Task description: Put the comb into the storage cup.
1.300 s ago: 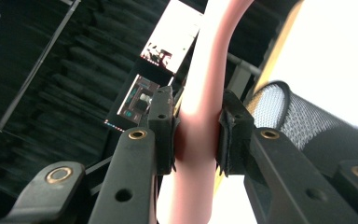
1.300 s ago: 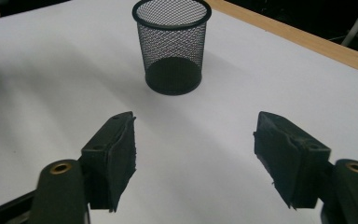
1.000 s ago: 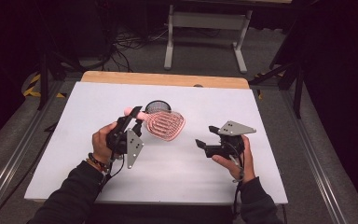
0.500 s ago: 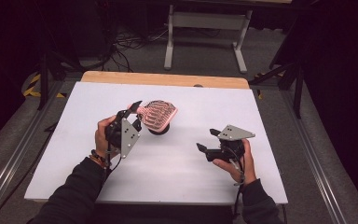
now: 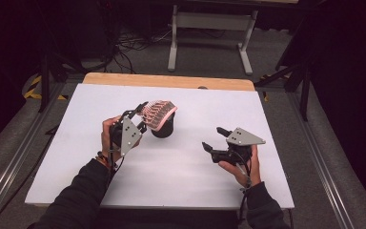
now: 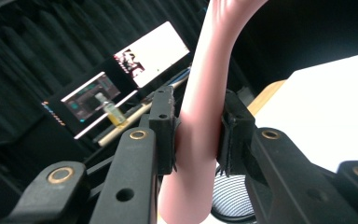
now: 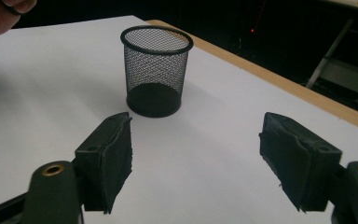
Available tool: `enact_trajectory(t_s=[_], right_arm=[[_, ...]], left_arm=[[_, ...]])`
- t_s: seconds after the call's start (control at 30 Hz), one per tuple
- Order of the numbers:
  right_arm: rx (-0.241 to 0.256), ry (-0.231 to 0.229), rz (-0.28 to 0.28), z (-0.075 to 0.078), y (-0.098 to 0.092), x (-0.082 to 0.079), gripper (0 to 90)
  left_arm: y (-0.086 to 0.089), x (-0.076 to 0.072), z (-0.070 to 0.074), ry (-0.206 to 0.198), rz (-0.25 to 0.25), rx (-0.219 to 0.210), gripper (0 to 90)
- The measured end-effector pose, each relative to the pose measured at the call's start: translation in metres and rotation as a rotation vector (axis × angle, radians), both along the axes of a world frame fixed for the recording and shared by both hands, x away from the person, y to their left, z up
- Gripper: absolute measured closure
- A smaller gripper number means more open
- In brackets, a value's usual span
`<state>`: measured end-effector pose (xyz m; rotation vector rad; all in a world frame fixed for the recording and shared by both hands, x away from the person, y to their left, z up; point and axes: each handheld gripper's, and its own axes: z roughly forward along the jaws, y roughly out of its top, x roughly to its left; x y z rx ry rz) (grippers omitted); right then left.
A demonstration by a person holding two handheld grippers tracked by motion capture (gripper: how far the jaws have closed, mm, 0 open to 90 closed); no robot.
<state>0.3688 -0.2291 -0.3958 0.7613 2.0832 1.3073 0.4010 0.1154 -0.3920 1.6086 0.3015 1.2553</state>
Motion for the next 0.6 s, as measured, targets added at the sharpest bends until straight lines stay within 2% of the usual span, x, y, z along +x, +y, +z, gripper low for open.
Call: enact_trajectory(t_s=[0.23, 0.43, 0.53, 0.6], right_arm=[[-0.011, -0.054, 0.0, 0.002, 0.011, 0.001, 21.9], [-0.068, -0.063, 0.019, 0.0, 0.026, 0.003, 21.7], [-0.072, -0.067, 0.02, -0.001, 0.027, 0.003, 22.0], [-0.055, -0.086, 0.006, -0.002, 0.025, 0.003, 23.0]], left_arm=[[-0.006, 0.005, -0.003, 0.039, -0.039, -0.016, 71.6], [-0.009, 0.014, -0.004, 0.099, -0.095, -0.071, 71.6], [-0.009, 0.02, -0.005, 0.132, -0.115, -0.095, 71.6], [-0.01, 0.024, -0.006, 0.152, -0.123, -0.113, 71.6]])
